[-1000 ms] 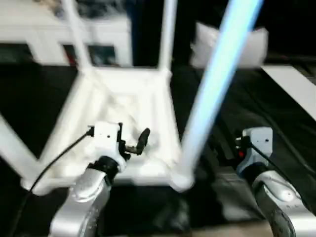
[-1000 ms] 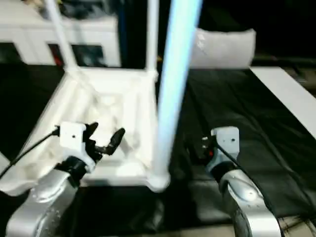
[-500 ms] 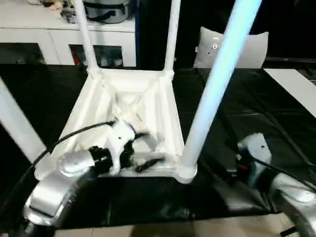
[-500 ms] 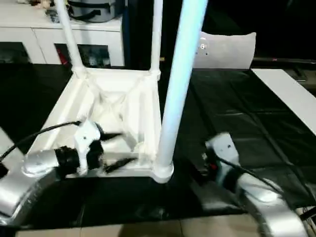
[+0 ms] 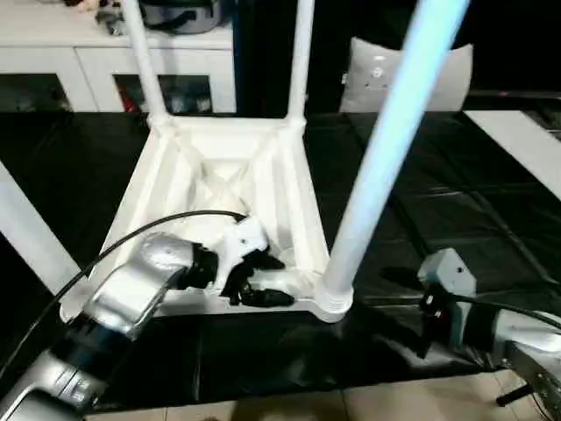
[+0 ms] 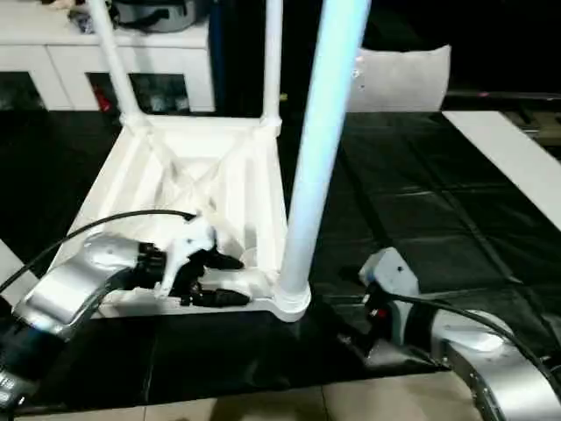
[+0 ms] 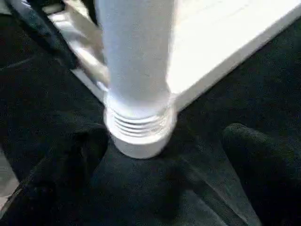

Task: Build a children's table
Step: Rotate leg to tighten

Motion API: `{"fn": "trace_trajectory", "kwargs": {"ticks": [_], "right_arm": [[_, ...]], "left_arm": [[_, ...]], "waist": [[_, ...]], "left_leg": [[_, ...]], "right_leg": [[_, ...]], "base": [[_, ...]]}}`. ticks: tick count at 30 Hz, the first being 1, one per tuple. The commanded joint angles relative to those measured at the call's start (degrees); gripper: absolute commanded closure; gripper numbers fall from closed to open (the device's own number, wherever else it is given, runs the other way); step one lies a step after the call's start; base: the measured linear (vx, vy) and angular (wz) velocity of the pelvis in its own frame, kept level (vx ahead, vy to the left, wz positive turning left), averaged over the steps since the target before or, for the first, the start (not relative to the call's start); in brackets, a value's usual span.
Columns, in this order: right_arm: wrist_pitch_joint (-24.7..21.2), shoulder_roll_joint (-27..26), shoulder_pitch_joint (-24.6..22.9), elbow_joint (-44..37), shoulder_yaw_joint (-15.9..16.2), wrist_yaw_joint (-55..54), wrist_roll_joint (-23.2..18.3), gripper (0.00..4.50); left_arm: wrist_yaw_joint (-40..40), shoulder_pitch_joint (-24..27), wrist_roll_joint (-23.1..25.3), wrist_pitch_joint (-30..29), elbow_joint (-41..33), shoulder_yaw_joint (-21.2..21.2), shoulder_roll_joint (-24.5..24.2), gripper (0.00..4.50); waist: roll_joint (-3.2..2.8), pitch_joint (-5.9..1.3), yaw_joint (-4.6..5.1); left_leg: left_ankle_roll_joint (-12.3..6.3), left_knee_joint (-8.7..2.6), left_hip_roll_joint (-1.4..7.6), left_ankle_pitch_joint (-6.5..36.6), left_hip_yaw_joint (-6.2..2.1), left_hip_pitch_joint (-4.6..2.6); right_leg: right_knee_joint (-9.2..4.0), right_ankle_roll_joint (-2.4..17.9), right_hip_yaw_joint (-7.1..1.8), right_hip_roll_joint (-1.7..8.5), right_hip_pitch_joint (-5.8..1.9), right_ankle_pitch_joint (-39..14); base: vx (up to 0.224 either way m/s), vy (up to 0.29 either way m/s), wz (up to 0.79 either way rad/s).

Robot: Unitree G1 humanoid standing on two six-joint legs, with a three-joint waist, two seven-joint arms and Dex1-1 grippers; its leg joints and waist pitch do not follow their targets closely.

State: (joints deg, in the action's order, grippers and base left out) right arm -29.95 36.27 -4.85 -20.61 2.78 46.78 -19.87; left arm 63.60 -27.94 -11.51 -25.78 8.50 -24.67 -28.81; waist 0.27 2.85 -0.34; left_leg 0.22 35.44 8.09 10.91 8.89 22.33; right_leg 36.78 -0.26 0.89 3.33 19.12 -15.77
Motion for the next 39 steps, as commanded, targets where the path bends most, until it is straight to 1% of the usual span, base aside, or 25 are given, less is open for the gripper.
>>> {"fn": "trace_trajectory", "kwargs": {"ticks": [1, 2, 3, 4, 5, 6, 7, 8, 10, 12, 14, 15, 16, 17, 18, 21, 22, 26, 28, 29, 31, 35, 36, 37, 39], "right_arm": [[-0.7, 0.8, -0.1, -1.0, -0.3, 0.5, -0.3, 0.00], [-0.7, 0.7, -0.1, -1.1, -0.2, 0.5, -0.3, 0.00], [-0.7, 0.6, 0.0, -1.0, -0.2, 0.5, -0.2, 0.00], [-0.6, 0.5, 0.1, -1.0, -0.1, 0.4, -0.2, 0.00], [-0.5, 0.5, 0.2, -0.9, 0.0, 0.4, -0.2, 0.00], [-0.4, 0.4, 0.3, -0.8, 0.2, 0.3, -0.1, 0.00], [-0.3, 0.4, 0.5, -0.7, 0.3, 0.2, -0.1, 0.00], [-0.3, 0.4, 0.5, -0.7, 0.3, 0.2, -0.1, 0.00], [-0.2, 0.1, 0.9, -0.6, 0.7, -0.1, 0.1, 0.00], [-0.2, 0.0, 1.1, -0.6, 1.0, -0.3, 0.2, 0.00], [-0.2, 0.0, 1.1, -0.6, 1.1, -0.3, 0.3, 0.00], [-0.1, -0.1, 1.1, -0.6, 1.1, -0.4, 0.3, 0.00], [-0.1, -0.1, 1.1, -0.6, 1.1, -0.4, 0.3, 0.00], [0.2, -0.1, 1.0, -0.4, 1.3, -0.5, 0.7, 0.00], [0.7, -0.1, 0.9, -0.2, 1.3, -0.6, 1.0, 0.00], [0.9, -0.2, 0.7, -0.3, 1.4, -0.8, 1.1, 0.00], [0.9, -0.2, 0.7, -0.3, 1.4, -0.8, 1.1, 0.00], [1.0, -0.2, 0.5, -0.3, 1.5, -0.9, 1.1, 0.00], [1.3, -0.1, 0.3, -0.1, 1.7, -0.9, 1.2, 0.00], [1.4, -0.1, 0.3, -0.1, 1.7, -0.9, 1.3, 0.00], [1.5, -0.1, 0.4, 0.1, 1.7, -1.0, 1.4, 0.00], [1.8, -0.1, 0.7, 0.5, 1.8, -1.0, 1.4, 0.00], [1.8, -0.1, 0.7, 0.5, 1.8, -1.0, 1.4, 0.00], [1.8, -0.1, 0.7, 0.5, 1.8, -1.0, 1.4, 0.00], [1.8, -0.1, 0.9, 0.6, 1.9, -0.9, 1.3, 0.00]], "left_arm": [[0.6, -1.1, 0.9, 0.6, 0.9, -0.7, 0.2, 1.71], [0.6, -1.2, 0.7, 0.3, 1.0, -0.7, 0.5, 1.79], [1.0, -1.4, 0.5, 0.4, 1.3, -0.7, 0.9, 1.79], [1.2, -1.4, 0.5, 0.5, 1.4, -0.7, 1.2, 1.86], [1.3, -1.4, 0.5, 0.6, 1.4, -0.7, 1.5, 1.93], [1.1, -1.4, 0.5, 0.7, 1.5, -0.8, 2.0, 2.07], [1.0, -1.4, 0.7, 1.0, 1.7, -0.8, 2.5, 2.15], [1.0, -1.4, 0.7, 1.0, 1.7, -0.8, 2.5, 2.21], [-1.9, -2.3, 2.5, 2.5, 4.9, -1.2, 4.6, 2.46], [-2.8, -3.1, 3.1, 3.1, 6.8, -1.3, 5.6, 2.66], [-2.4, -3.3, 3.3, 3.2, 7.2, -1.5, 5.7, 2.70], [-2.1, -3.4, 3.4, 3.2, 7.4, -1.6, 5.8, 2.91], [-2.1, -3.4, 3.4, 3.2, 7.4, -1.6, 5.8, 2.91], [-2.1, -3.6, 3.7, 3.4, 7.7, -1.8, 6.0, 3.09], [-1.5, -3.8, 4.2, 3.2, 8.0, -2.5, 6.3, 3.13], [-0.5, -3.9, 5.2, 2.8, 8.1, -3.9, 6.0, 3.42], [-0.5, -3.9, 5.2, 2.8, 8.1, -3.9, 6.0, 3.52], [0.4, -3.9, 5.7, 3.0, 8.5, -4.0, 5.4, 3.73], [1.9, -3.7, 5.7, 2.4, 7.8, -4.1, 4.3, 3.92], [2.5, -3.6, 5.7, 2.3, 7.5, -4.2, 3.8, 3.92], [2.9, -3.5, 6.1, 2.5, 7.4, -4.3, 3.1, 4.15], [3.9, -3.7, 4.7, -0.2, 6.8, -3.5, 3.0, 4.15], [4.1, -3.7, 4.5, -0.4, 6.6, -3.4, 2.9, 4.01], [4.7, -3.7, 4.0, -1.0, 6.2, -3.3, 2.8, 3.91], [5.3, -3.5, 3.1, -1.9, 5.5, -2.9, 2.7, 3.79]], "waist": [[0.08, -3.33, -0.24], [0.15, -3.15, -0.40], [0.09, -3.03, -0.42], [0.03, -2.87, -0.49], [0.06, -2.74, -0.44], [0.13, -2.59, -0.44], [0.13, -2.54, -0.47], [0.16, -2.42, -0.49], [0.32, -2.27, -0.36], [0.39, -2.32, -0.40], [0.37, -2.40, -0.37], [0.38, -2.42, -0.31], [0.36, -2.49, -0.29], [0.37, -2.46, -0.24], [0.38, -2.45, -0.27], [0.34, -2.37, -0.46], [0.00, -2.38, -0.53], [0.09, -2.29, -0.53], [0.14, -2.20, -0.49], [0.27, -2.22, -0.52], [0.32, -2.25, -0.27], [0.21, -2.32, -0.13], [0.22, -2.29, -0.13], [0.40, -2.38, -0.15], [0.40, -2.51, -0.11]], "left_leg": [[-5.23, -4.26, 4.81, 3.2, -1.72, -1.25], [-5.20, -4.32, 4.87, 5.6, -1.60, -1.31], [-4.94, -4.42, 4.91, 6.5, -1.61, -1.33], [-4.16, -4.60, 5.03, 8.5, -1.64, -1.45], [-3.71, -4.73, 5.07, 9.6, -1.63, -1.49], [-2.82, -4.82, 5.10, 11.3, -1.61, -1.58], [-2.42, -4.91, 5.13, 12.0, -1.61, -1.59], [-1.66, -5.02, 5.15, 13.2, -1.62, -1.62], [-0.53, -5.09, 5.03, 15.2, -1.59, -1.69], [0.02, -5.17, 5.06, 15.3, -1.73, -1.62], [-0.10, -5.20, 5.08, 14.5, -1.75, -1.56], [-0.38, -5.27, 5.10, 13.9, -1.80, -1.45], [-0.67, -5.22, 5.13, 13.5, -1.78, -1.48], [-0.85, -5.24, 5.12, 13.4, -1.77, -1.44], [-1.13, -5.21, 5.13, 13.2, -1.73, -1.47], [-1.23, -5.24, 5.20, 13.5, -1.68, -1.52], [-0.91, -5.31, 5.20, 14.0, -1.69, -1.60], [-0.38, -5.51, 5.27, 15.2, -1.80, -1.60], [0.10, -5.56, 5.20, 16.3, -1.77, -1.61], [0.10, -5.60, 5.24, 16.2, -1.80, -1.61], [-0.09, -5.62, 5.17, 15.3, -1.78, -1.41], [-0.78, -5.53, 5.16, 13.9, -1.57, -1.53], [-0.87, -5.55, 5.17, 13.7, -1.55, -1.48], [-1.16, -5.54, 5.23, 12.8, -1.49, -1.44], [-1.72, -5.48, 5.26, 11.3, -1.35, -1.45]], "right_leg": [[-3.83, 16.0, -1.92, 5.00, -1.14, 11.0], [-4.12, 16.6, -1.93, 5.29, -1.11, 8.6], [-4.26, 16.7, -1.93, 5.31, -1.09, 7.0], [-4.47, 16.7, -1.93, 5.30, -1.01, 3.8], [-4.63, 16.6, -1.95, 5.27, -0.93, 2.0], [-4.87, 16.4, -2.01, 5.30, -0.84, -1.1], [-4.96, 16.3, -2.04, 5.34, -0.84, -2.5], [-5.16, 16.0, -2.11, 5.36, -0.74, -4.9], [-5.53, 14.9, -2.27, 5.32, -0.51, -8.6], [-5.70, 13.8, -2.40, 5.49, -0.51, -10.2], [-5.60, 13.7, -2.40, 5.44, -0.48, -9.0], [-5.50, 13.7, -2.36, 5.38, -0.50, -7.7], [-5.40, 14.0, -2.36, 5.39, -0.49, -6.3], [-5.39, 14.1, -2.35, 5.39, -0.50, -6.0], [-5.43, 14.2, -2.36, 5.44, -0.50, -5.5], [-5.53, 14.4, -2.41, 5.51, -0.43, -6.1], [-5.58, 14.3, -2.39, 5.43, -0.34, -6.4], [-5.55, 14.3, -2.38, 5.44, -0.31, -7.2], [-5.77, 13.9, -2.49, 5.50, -0.17, -9.2], [-5.78, 13.8, -2.50, 5.55, -0.20, -9.3], [-5.72, 13.7, -2.50, 5.53, -0.27, -8.6], [-5.70, 14.4, -2.45, 5.53, -0.30, -6.7], [-5.72, 14.5, -2.44, 5.49, -0.30, -6.6], [-5.59, 14.6, -2.40, 5.52, -0.44, -5.7], [-5.46, 14.8, -2.32, 5.41, -0.50, -3.5]], "base": [[0.000, 0.000, 0.00], [0.000, 0.000, 0.00], [0.000, 0.000, 0.00], [0.000, 0.000, 0.00], [0.000, 0.000, 0.00], [0.000, 0.000, 0.00], [0.000, 0.000, 0.00], [0.000, 0.000, 0.00], [0.000, 0.000, 0.00], [0.000, 0.000, 0.00], [0.000, 0.000, 0.00], [0.000, 0.000, 0.00], [0.000, 0.000, 0.00], [0.000, 0.000, 0.00], [0.000, 0.000, 0.00], [0.000, 0.000, 0.00], [0.000, 0.000, 0.00], [0.000, 0.000, 0.00], [0.000, 0.000, 0.00], [0.000, 0.000, 0.00], [0.000, 0.000, 0.00], [0.000, 0.000, 0.00], [0.000, 0.000, 0.00], [0.000, 0.000, 0.00], [0.000, 0.000, 0.00]]}}
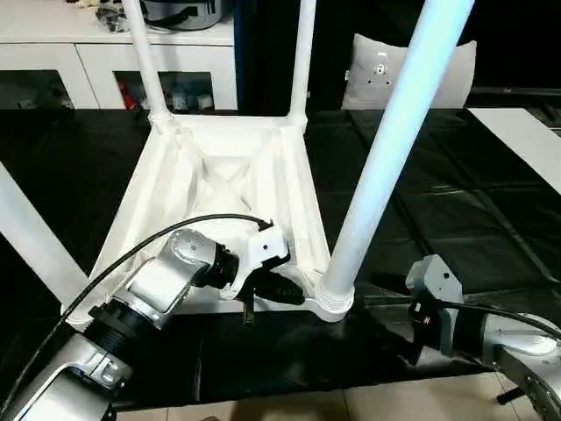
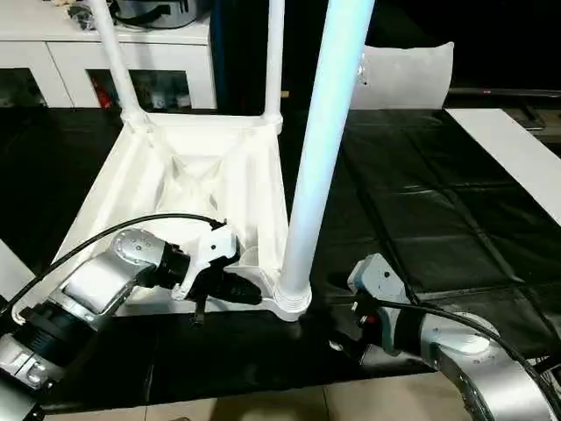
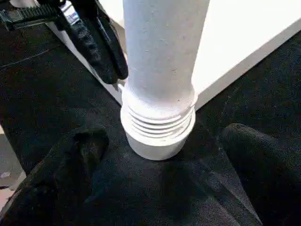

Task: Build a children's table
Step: Rotate leg to tighten

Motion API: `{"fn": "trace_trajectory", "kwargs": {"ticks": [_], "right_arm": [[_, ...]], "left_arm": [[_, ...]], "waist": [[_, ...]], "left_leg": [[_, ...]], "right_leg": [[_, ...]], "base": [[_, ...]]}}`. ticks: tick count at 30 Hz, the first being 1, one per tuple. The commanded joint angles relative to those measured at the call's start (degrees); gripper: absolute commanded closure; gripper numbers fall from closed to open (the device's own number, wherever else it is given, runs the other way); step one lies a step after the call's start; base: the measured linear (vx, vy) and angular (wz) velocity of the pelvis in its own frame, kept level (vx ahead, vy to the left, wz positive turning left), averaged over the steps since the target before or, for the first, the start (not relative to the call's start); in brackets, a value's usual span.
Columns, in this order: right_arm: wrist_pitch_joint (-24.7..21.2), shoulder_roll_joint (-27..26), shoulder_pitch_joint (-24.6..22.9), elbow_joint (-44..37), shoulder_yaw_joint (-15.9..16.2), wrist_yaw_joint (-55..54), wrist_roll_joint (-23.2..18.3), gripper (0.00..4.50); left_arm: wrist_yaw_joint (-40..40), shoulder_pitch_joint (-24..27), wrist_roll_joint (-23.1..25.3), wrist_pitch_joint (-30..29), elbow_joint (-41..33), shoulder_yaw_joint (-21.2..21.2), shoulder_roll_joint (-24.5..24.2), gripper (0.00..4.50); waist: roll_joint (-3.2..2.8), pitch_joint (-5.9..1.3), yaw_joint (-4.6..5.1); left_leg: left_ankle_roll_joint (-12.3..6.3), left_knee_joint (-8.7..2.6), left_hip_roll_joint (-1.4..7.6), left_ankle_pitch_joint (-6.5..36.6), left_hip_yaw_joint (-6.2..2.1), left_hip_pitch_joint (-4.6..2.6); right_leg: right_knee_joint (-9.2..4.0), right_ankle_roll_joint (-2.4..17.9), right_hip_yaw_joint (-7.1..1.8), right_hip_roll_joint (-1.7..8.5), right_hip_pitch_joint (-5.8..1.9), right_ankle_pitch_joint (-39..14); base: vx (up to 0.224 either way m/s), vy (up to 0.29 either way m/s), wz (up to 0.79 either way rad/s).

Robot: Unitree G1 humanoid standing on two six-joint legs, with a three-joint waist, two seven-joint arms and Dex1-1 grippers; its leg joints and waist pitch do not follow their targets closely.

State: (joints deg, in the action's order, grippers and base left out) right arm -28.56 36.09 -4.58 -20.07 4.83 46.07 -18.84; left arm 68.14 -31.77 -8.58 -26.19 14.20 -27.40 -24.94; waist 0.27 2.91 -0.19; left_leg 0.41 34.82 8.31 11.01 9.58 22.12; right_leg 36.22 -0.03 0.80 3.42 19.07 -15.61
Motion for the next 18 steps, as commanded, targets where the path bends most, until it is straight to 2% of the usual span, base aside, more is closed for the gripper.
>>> {"fn": "trace_trajectory", "kwargs": {"ticks": [1, 3, 6, 7, 10, 15, 18], "right_arm": [[0.5, 0.1, 0.6, 0.1, -0.1, -0.2, 0.2, 0.00], [0.4, 0.2, 0.7, 0.0, 0.1, 0.4, -0.1, 0.00], [0.3, 0.2, 0.4, -0.2, 0.2, 0.7, -0.4, 0.00], [0.3, 0.2, 0.4, -0.2, 0.2, 0.7, -0.4, 0.00], [0.4, 0.3, 0.0, -0.5, 0.2, 0.8, -0.5, 0.00], [0.2, 0.3, -0.3, -0.9, 0.3, 1.5, -0.9, 0.00], [-0.2, 0.6, -0.5, -1.3, 0.3, 2.1, -1.5, 0.00]], "left_arm": [[0.8, 0.3, 0.2, -1.5, -0.2, -0.1, -1.1, 3.71], [1.6, 0.5, 0.4, -1.7, -0.3, -0.8, -1.5, 3.45], [1.9, 0.5, 1.1, -1.7, -0.3, -1.2, -1.7, 3.25], [1.9, 0.5, 1.1, -1.7, -0.3, -1.2, -1.7, 3.13], [0.2, 0.2, 2.9, 0.4, 0.6, -1.3, -1.5, 2.88], [-1.0, -0.1, 3.1, 2.7, 2.3, -0.6, -0.2, 2.88], [-1.8, 0.1, 3.0, 3.3, 3.5, 0.1, 1.1, 3.25]], "waist": [[0.38, -2.66, -0.29], [0.14, -2.83, -0.39], [0.23, -2.92, -0.51], [0.08, -2.89, -0.60], [0.13, -2.75, -0.79], [0.08, -2.74, -0.98], [0.12, -2.77, -1.09]], "left_leg": [[-2.50, -4.77, 4.99, 10.0, -1.97, -1.20], [-3.44, -4.60, 4.98, 8.1, -1.93, -1.17], [-4.66, -4.48, 5.06, 6.3, -1.81, -1.19], [-4.76, -4.49, 5.09, 6.6, -1.77, -1.27], [-4.28, -4.62, 5.17, 8.1, -1.79, -1.32], [-3.04, -4.74, 5.25, 9.6, -1.77, -1.46], [-3.24, -4.67, 5.23, 9.0, -1.72, -1.41]], "right_leg": [[-4.80, 14.7, -2.23, 5.31, -0.55, -2.0], [-4.55, 14.9, -2.18, 5.31, -0.67, 1.2], [-4.31, 15.5, -2.08, 5.30, -0.78, 4.7], [-4.36, 15.7, -2.06, 5.27, -0.72, 5.0], [-4.52, 15.8, -2.05, 5.29, -0.75, 3.0], [-4.70, 15.5, -2.13, 5.36, -0.70, 0.5], [-4.60, 15.6, -2.15, 5.35, -0.73, 1.9]], "base": [[0.000, 0.000, 0.00], [0.000, 0.000, 0.00], [0.000, 0.000, 0.00], [0.000, 0.000, 0.00], [0.000, 0.000, 0.00], [0.000, 0.000, 0.00], [0.000, 0.000, 0.00]]}}
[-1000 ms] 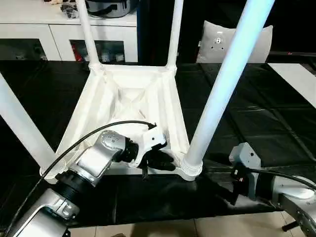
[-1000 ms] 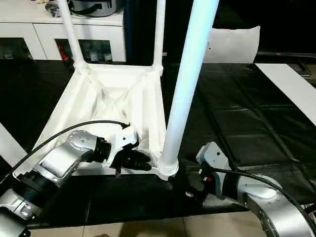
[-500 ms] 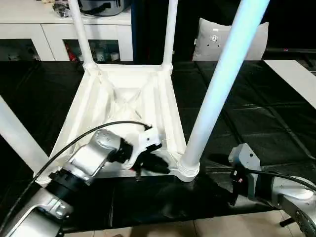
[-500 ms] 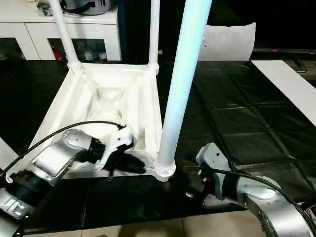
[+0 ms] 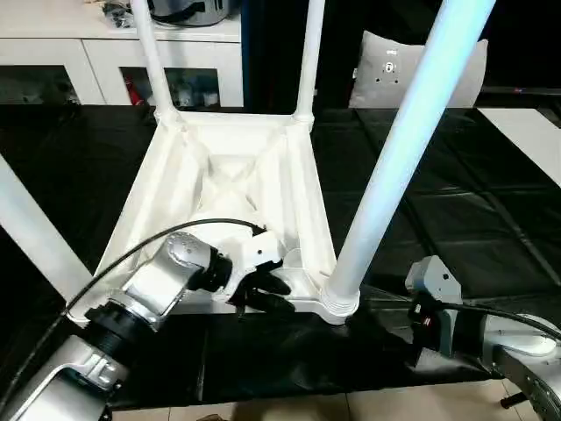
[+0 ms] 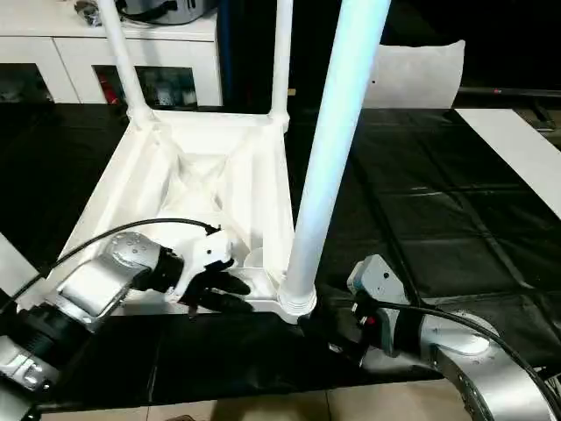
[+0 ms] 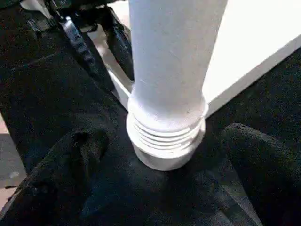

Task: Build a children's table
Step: Rotate leg to tighten

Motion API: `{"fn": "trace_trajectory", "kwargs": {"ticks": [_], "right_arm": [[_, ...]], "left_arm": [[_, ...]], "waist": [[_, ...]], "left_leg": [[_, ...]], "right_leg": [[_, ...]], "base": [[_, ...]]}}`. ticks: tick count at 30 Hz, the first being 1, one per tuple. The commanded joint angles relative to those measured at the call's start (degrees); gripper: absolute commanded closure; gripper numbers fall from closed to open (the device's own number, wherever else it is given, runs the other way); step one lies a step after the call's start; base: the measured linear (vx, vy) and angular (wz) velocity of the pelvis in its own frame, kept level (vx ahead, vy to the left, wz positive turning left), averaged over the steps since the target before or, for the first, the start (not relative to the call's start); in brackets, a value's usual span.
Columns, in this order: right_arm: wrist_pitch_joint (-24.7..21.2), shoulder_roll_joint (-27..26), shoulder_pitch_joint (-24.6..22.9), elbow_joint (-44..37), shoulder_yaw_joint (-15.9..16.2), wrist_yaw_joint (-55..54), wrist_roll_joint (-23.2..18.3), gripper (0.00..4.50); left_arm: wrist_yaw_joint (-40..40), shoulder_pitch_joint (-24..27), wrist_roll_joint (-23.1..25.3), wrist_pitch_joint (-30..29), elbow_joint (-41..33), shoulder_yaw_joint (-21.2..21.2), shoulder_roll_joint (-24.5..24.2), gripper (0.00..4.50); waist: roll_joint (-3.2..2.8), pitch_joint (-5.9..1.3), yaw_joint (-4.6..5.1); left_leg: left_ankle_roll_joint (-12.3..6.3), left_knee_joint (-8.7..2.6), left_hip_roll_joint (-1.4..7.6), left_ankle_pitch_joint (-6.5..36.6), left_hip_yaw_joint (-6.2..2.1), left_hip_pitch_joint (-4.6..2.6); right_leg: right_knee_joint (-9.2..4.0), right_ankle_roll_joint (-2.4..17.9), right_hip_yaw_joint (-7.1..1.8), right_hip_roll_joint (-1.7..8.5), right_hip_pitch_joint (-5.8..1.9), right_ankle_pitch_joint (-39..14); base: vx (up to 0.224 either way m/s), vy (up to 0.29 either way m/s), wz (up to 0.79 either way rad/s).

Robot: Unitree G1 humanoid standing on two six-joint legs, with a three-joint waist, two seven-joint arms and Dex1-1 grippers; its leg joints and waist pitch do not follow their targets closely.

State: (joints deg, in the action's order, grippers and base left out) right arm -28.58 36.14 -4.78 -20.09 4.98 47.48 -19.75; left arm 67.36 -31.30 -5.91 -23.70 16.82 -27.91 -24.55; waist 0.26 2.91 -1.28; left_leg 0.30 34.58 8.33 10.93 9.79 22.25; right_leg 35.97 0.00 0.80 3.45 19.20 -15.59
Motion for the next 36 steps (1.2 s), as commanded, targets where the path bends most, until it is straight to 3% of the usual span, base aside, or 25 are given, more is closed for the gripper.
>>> {"fn": "trace_trajectory", "kwargs": {"ticks": [1, 4, 12, 13, 16, 17, 20, 23, 24, 27, 28, 30, 31, 36], "right_arm": [[-0.2, 0.6, -0.4, -1.3, 0.2, 0.8, -0.7, 0.00], [-0.1, 0.6, -0.5, -1.4, 0.2, 0.7, -0.5, 0.00], [0.6, 0.1, 0.0, -0.8, -0.3, 0.4, -0.6, 0.00], [0.8, -0.3, 0.5, -0.3, -0.7, 0.2, -0.9, 0.00], [1.7, -0.9, 1.4, 1.0, -1.5, 0.2, -1.0, 0.00], [2.2, -1.0, 2.0, 1.8, -1.6, 0.3, -1.0, 0.00], [5.5, -2.3, 5.0, 5.2, -0.8, 3.5, -2.0, 0.00], [6.4, -2.9, 6.8, 7.4, -0.3, 7.6, -4.2, 0.00], [7.3, -3.2, 8.3, 9.5, 0.2, 9.6, -4.5, 0.17], [8.1, -3.3, 9.2, 10.8, 0.8, 10.7, -4.2, 0.37], [9.1, -3.4, 11.7, 13.9, 2.6, 13.9, -4.0, 0.37], [9.5, -3.5, 13.4, 15.7, 3.9, 16.3, -4.0, 0.54], [9.7, -3.5, 14.0, 16.3, 4.6, 17.3, -3.8, 0.61], [10.6, -3.9, 16.4, 19.2, 6.8, 21.2, -3.0, 1.08]], "left_arm": [[-1.0, -0.4, 0.4, 1.0, 1.1, 0.7, 0.8, 3.25], [-0.1, -0.1, 0.8, 1.6, 1.3, 0.3, 0.3, 3.60], [0.8, 0.2, 0.1, 3.8, 2.0, 1.3, 0.6, 4.20], [1.2, 0.3, 0.0, 4.2, 2.0, 1.4, 0.5, 4.44], [2.4, 0.8, 0.3, 6.2, 1.9, 0.8, -0.3, 4.44], [3.3, 1.2, 0.3, 7.5, 1.7, 0.6, -0.7, 4.44], [7.0, 1.6, 0.7, 12.7, 1.5, -0.4, -2.3, 4.44], [9.4, 1.5, 0.3, 13.6, 0.9, -1.0, -3.0, 4.49], [11.1, 1.2, 0.1, 14.1, 0.4, -1.4, -3.6, 4.49], [12.0, 1.0, 0.1, 14.4, 0.2, -1.6, -3.9, 4.50], [13.6, 0.5, 0.4, 15.3, -0.1, -2.2, -4.6, 4.50], [14.4, 0.1, 0.9, 16.4, 0.2, -2.5, -4.9, 4.50], [14.6, 0.0, 1.2, 16.9, 0.4, -2.5, -5.0, 4.50], [15.5, -0.8, 2.1, 18.4, 1.5, -2.5, -5.0, 4.50]], "waist": [[0.14, -2.77, -0.05], [0.13, -2.73, -0.50], [0.17, -2.62, -0.44], [0.15, -2.61, -0.46], [0.16, -2.65, -0.38], [0.48, -2.71, -0.37], [0.31, -2.83, -0.20], [0.32, -2.92, -0.35], [0.69, -3.08, -0.54], [0.30, -3.10, -0.71], [0.62, -3.16, -0.73], [0.51, -3.00, -0.59], [0.80, -3.05, -0.73], [0.78, -3.17, -1.13]], "left_leg": [[-3.22, -4.43, 5.21, 9.0, -1.91, -1.55], [-3.12, -4.46, 5.24, 9.3, -1.88, -1.66], [-2.31, -4.67, 5.28, 10.8, -1.93, -1.70], [-2.15, -4.66, 5.27, 11.0, -1.92, -1.69], [-2.00, -4.71, 5.26, 11.0, -1.96, -1.61], [-2.17, -4.68, 5.32, 10.6, -1.91, -1.64], [-2.94, -4.48, 5.15, 9.1, -1.86, -1.46], [-3.68, -4.32, 5.27, 8.3, -1.70, -1.57], [-4.51, -4.23, 5.30, 6.7, -1.54, -1.70], [-4.78, -4.25, 5.29, 5.8, -1.60, -1.67], [-4.94, -4.18, 5.28, 5.8, -1.56, -1.65], [-4.83, -4.23, 5.24, 6.5, -1.49, -1.56], [-4.82, -4.14, 5.29, 6.6, -1.40, -1.64], [-5.37, -4.04, 5.32, 4.6, -1.34, -1.70]], "right_leg": [[-4.37, 15.6, -2.17, 5.35, -0.85, 2.0], [-4.48, 15.3, -2.19, 5.39, -0.77, 1.0], [-4.61, 14.9, -2.18, 5.39, -0.65, -1.5], [-4.68, 14.8, -2.23, 5.46, -0.63, -2.0], [-4.67, 14.5, -2.22, 5.43, -0.62, -2.2], [-4.65, 14.5, -2.20, 5.42, -0.63, -1.5], [-4.39, 14.7, -2.11, 5.44, -0.71, 0.5], [-4.19, 15.1, -2.12, 5.41, -0.74, 2.0], [-3.90, 15.7, -1.96, 5.22, -0.67, 4.4], [-3.58, 16.2, -1.75, 5.18, -0.69, 5.7], [-3.46, 16.4, -1.70, 5.23, -0.71, 5.9], [-3.72, 16.5, -1.77, 5.36, -0.72, 4.4], [-3.74, 16.4, -1.82, 5.42, -0.74, 4.0], [-3.31, 16.7, -1.68, 5.26, -0.67, 6.3]], "base": [[0.000, 0.000, 0.00], [0.000, 0.000, 0.00], [0.000, 0.000, 0.00], [0.000, 0.000, 0.00], [0.000, 0.000, 0.00], [0.000, 0.000, 0.00], [0.000, 0.000, 0.00], [0.000, 0.000, 0.00], [0.000, 0.000, 0.00], [0.000, 0.000, 0.00], [0.000, 0.000, 0.00], [0.000, 0.000, 0.00], [0.000, 0.000, 0.00], [0.000, 0.000, 0.00]]}}
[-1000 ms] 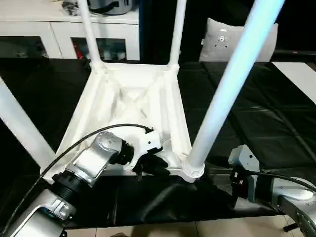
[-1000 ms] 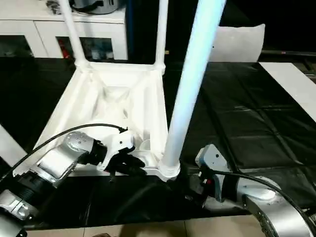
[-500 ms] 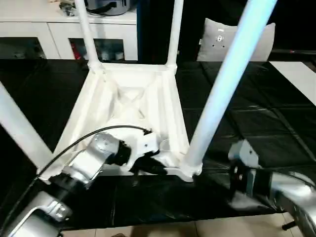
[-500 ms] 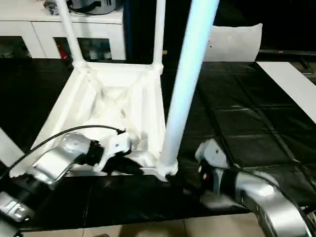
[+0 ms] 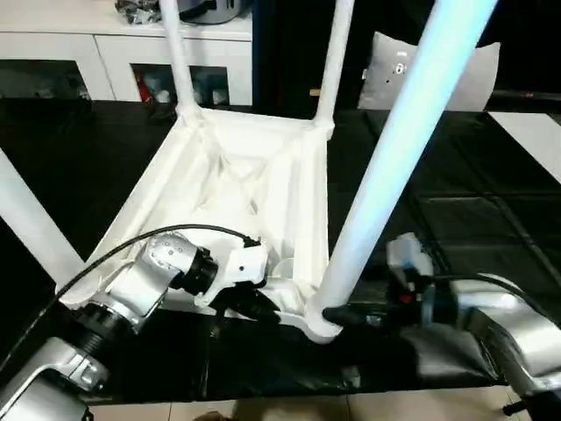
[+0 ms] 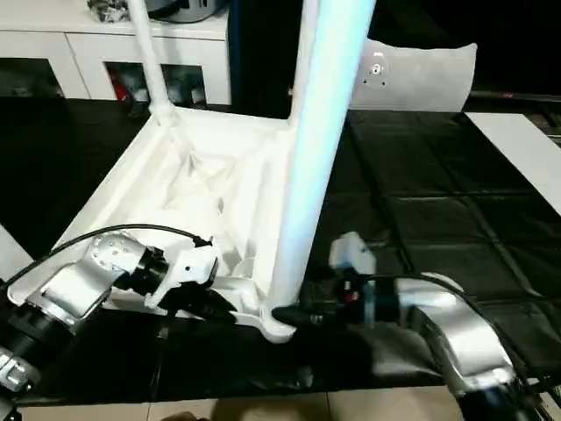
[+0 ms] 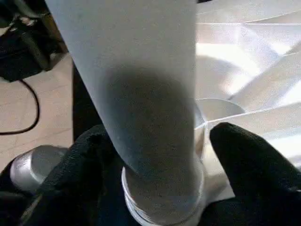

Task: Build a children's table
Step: Rotate leg to tighten

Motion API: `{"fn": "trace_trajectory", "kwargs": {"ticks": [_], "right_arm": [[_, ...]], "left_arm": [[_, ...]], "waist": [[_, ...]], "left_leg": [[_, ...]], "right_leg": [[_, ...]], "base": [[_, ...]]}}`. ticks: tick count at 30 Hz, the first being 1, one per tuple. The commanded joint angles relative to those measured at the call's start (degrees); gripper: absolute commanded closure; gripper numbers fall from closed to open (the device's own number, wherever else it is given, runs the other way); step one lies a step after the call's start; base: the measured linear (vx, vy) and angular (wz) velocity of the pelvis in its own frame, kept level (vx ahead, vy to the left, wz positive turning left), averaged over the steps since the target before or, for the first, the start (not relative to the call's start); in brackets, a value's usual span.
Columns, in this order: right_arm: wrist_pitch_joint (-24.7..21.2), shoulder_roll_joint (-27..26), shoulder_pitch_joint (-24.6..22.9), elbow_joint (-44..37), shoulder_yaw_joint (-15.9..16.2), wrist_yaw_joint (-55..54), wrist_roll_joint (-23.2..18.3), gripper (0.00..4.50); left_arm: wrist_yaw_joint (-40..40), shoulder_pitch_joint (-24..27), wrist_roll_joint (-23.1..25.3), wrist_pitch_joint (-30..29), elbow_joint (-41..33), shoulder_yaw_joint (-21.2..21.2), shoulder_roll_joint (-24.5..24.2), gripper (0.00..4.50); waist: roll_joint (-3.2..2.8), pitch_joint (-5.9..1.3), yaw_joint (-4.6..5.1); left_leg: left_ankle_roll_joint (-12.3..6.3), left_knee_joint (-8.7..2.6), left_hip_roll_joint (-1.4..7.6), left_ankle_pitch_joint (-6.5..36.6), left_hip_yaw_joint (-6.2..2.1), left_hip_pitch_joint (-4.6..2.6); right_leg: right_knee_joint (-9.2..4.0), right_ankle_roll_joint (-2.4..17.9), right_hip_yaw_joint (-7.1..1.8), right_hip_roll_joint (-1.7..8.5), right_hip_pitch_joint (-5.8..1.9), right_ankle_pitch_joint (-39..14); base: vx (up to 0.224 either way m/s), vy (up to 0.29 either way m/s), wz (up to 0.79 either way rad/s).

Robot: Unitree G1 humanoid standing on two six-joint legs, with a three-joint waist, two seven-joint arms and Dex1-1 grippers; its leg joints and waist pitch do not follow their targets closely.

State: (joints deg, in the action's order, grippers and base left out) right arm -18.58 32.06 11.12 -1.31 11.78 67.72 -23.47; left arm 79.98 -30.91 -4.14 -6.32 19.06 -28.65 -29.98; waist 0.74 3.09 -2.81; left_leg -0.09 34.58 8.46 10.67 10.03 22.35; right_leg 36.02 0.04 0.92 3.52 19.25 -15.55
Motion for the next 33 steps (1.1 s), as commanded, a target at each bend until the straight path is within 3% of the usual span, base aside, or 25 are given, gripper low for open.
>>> {"fn": "trace_trajectory", "kwargs": {"ticks": [1, 9, 17, 20, 23, 24, 25, 28, 30, 31, 33], "right_arm": [[0.7, 0.1, 1.5, 1.5, 0.6, 1.9, 0.9, 1.16], [-0.3, 0.7, 4.1, 3.4, 2.6, 6.3, 0.1, 1.96], [-1.3, 0.7, 5.0, 3.9, 3.2, 8.3, -0.2, 2.39], [-3.8, 0.4, 4.4, 2.3, 3.1, 7.4, -1.4, 2.44], [-7.4, -2.1, 2.8, -0.5, 2.6, 1.3, -1.5, 2.46], [-7.4, -2.8, 2.6, -0.9, 2.6, -0.2, -1.0, 2.46], [-8.1, -4.4, 2.6, -1.1, 2.6, -3.2, -0.2, 2.46], [-11.6, -10.2, 3.4, -0.3, 2.2, -14.5, 3.1, 2.46], [-13.2, -14.9, 4.2, 0.8, 1.0, -20.3, 3.0, 2.47], [-13.9, -18.3, 5.0, 1.8, 1.0, -25.4, 5.1, 2.48], [-14.5, -21.2, 5.5, 2.9, 0.9, -30.3, 7.2, 2.49]], "left_arm": [[3.0, -1.6, 0.6, 1.2, -0.2, -1.7, 0.5, 4.50], [3.4, -3.1, 0.9, 2.2, 2.2, -0.9, 0.9, 4.50], [3.3, -3.0, 0.4, 1.7, 3.0, 0.1, 1.4, 4.50], [0.9, -2.3, -0.3, -0.6, 2.0, 1.4, 2.1, 4.50], [-5.1, -1.1, -1.1, -6.0, -0.1, 3.8, 4.0, 4.50], [-6.2, -0.9, -1.2, -7.2, -0.5, 4.3, 4.4, 4.50], [-7.5, -0.7, -1.7, -9.0, -1.5, 4.9, 5.0, 4.50], [-12.2, -0.2, -1.8, -14.8, -4.5, 6.3, 7.1, 4.50], [-16.8, -0.5, -0.7, -18.5, -5.9, 7.2, 9.3, 4.50], [-21.3, -1.0, 0.2, -21.3, -6.6, 8.3, 11.9, 4.50], [-25.4, -1.5, 1.1, -23.4, -6.7, 9.1, 14.4, 4.50]], "waist": [[0.31, -3.40, 0.27], [0.43, -3.41, -0.30], [0.43, -3.52, -0.56], [0.50, -3.48, -0.60], [-0.02, -3.31, -0.62], [0.17, -3.20, -0.45], [-0.07, -3.04, -0.44], [-0.08, -2.66, 0.41], [0.00, -2.68, 1.84], [-0.16, -2.79, 2.34], [0.16, -2.73, 3.27]], "left_leg": [[-4.93, -4.03, 5.25, 4.9, -1.58, -1.84], [-4.42, -4.03, 5.21, 5.4, -1.46, -1.88], [-4.61, -3.98, 5.24, 4.9, -1.39, -1.87], [-4.64, -3.98, 5.23, 5.0, -1.35, -1.87], [-4.19, -4.10, 5.28, 5.3, -1.42, -1.97], [-3.66, -4.31, 5.28, 6.4, -1.49, -2.00], [-2.78, -4.38, 5.21, 8.4, -1.47, -2.01], [0.22, -5.04, 5.01, 12.0, -1.72, -1.87], [2.98, -5.38, 4.83, 15.0, -2.21, -1.44], [3.24, -5.36, 4.81, 14.2, -2.25, -1.26], [3.44, -5.22, 4.59, 14.0, -2.12, -1.20]], "right_leg": [[-3.32, 16.6, -1.80, 5.26, -0.75, 6.5], [-3.33, 16.8, -1.83, 5.34, -0.71, 5.3], [-3.17, 17.1, -1.74, 5.37, -0.74, 6.2], [-3.21, 17.1, -1.73, 5.41, -0.70, 5.6], [-3.22, 17.2, -1.77, 5.32, -0.50, 5.4], [-3.37, 17.2, -1.75, 5.32, -0.45, 4.0], [-3.73, 17.0, -1.87, 5.53, -0.35, 1.1], [-4.13, 15.9, -1.90, 5.30, -0.18, -6.0], [-4.45, 14.0, -1.79, 5.41, -0.31, -12.0], [-4.42, 13.2, -1.89, 5.31, -0.31, -11.0], [-4.60, 13.2, -1.91, 5.14, 0.09, -10.4]], "base": [[0.000, 0.000, 0.00], [0.000, 0.000, 0.00], [0.000, 0.000, 0.00], [0.000, 0.000, 0.00], [0.000, 0.000, 0.00], [0.000, 0.000, 0.00], [0.000, 0.000, 0.00], [0.000, 0.000, 0.00], [0.000, 0.000, 0.00], [0.000, 0.000, 0.00], [0.000, 0.000, 0.00]]}}
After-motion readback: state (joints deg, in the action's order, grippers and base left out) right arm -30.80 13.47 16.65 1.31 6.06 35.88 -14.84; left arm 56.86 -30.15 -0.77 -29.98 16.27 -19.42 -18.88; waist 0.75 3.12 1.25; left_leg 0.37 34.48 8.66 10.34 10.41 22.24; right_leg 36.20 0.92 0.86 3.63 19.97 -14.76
